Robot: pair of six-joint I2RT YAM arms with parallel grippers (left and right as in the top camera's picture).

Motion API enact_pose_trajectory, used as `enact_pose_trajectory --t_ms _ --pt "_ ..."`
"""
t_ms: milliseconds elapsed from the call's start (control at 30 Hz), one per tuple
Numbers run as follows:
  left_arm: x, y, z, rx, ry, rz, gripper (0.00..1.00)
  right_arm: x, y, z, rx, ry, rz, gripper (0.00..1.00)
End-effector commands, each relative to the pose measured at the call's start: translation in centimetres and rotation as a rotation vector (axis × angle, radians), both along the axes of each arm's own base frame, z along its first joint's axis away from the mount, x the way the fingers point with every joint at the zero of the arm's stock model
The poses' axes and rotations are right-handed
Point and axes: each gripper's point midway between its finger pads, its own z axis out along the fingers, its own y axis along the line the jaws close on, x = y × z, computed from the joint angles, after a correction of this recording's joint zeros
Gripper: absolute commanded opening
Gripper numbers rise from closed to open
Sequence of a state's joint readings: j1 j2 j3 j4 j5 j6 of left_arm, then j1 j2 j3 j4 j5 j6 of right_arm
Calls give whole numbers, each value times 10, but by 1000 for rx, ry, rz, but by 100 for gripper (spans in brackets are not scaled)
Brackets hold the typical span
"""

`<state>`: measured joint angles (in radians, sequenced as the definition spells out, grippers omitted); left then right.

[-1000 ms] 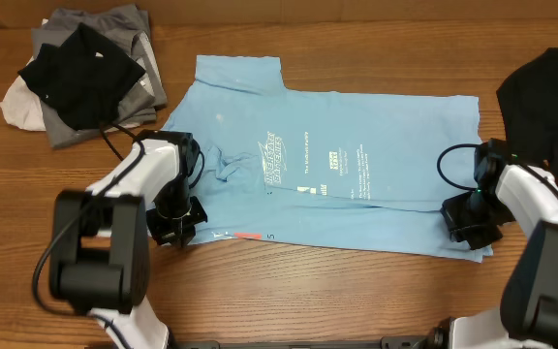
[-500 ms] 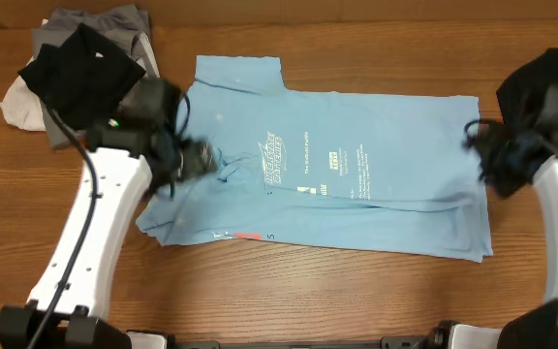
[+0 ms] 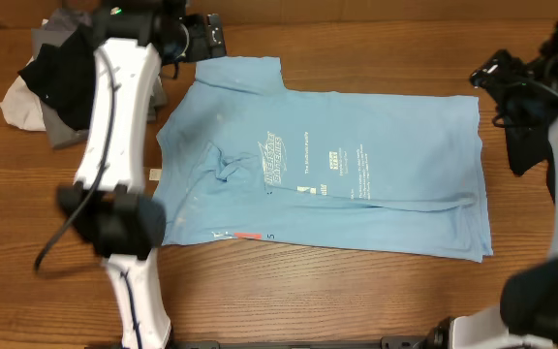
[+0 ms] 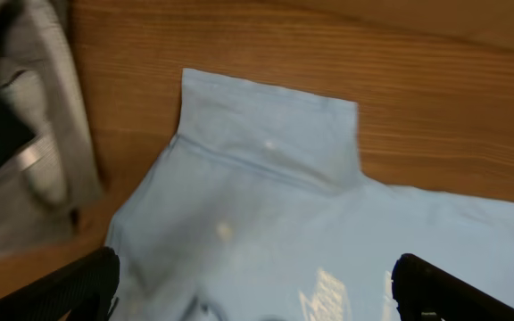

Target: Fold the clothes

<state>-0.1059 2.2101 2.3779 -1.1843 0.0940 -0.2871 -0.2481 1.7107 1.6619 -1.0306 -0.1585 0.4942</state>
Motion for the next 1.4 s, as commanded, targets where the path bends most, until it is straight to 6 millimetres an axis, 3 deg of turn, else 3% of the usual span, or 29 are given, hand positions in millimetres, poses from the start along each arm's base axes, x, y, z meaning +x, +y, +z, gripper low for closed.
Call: enact_pose_trajectory --t_ms 0,100,200,333,433,800,900,1100,1267,1367 --pt "36 3 -47 29 19 -45 100 17 9 -34 33 45 97 95" --pt "58 10 -91 33 35 -27 100 27 8 -66 49 92 110 95" --pt "69 17 -123 33 51 -14 99 31 7 -79 55 114 110 94" --pt "77 26 -166 33 88 19 98 30 6 -89 51 137 107 94" --pt "82 34 -184 46 92 39 96 30 6 -89 51 137 107 94" --pt "105 36 -190 39 8 48 86 28 6 -89 54 145 106 93" --pt "105 36 -194 39 9 48 80 28 8 -89 54 147 111 92" --pt "104 36 -209 44 26 40 79 29 12 -89 54 146 118 92" --pt "106 32 -212 48 18 13 71 30 8 -89 34 143 108 91" --pt "106 29 -212 63 15 -13 59 31 0 -90 -10 145 101 91"
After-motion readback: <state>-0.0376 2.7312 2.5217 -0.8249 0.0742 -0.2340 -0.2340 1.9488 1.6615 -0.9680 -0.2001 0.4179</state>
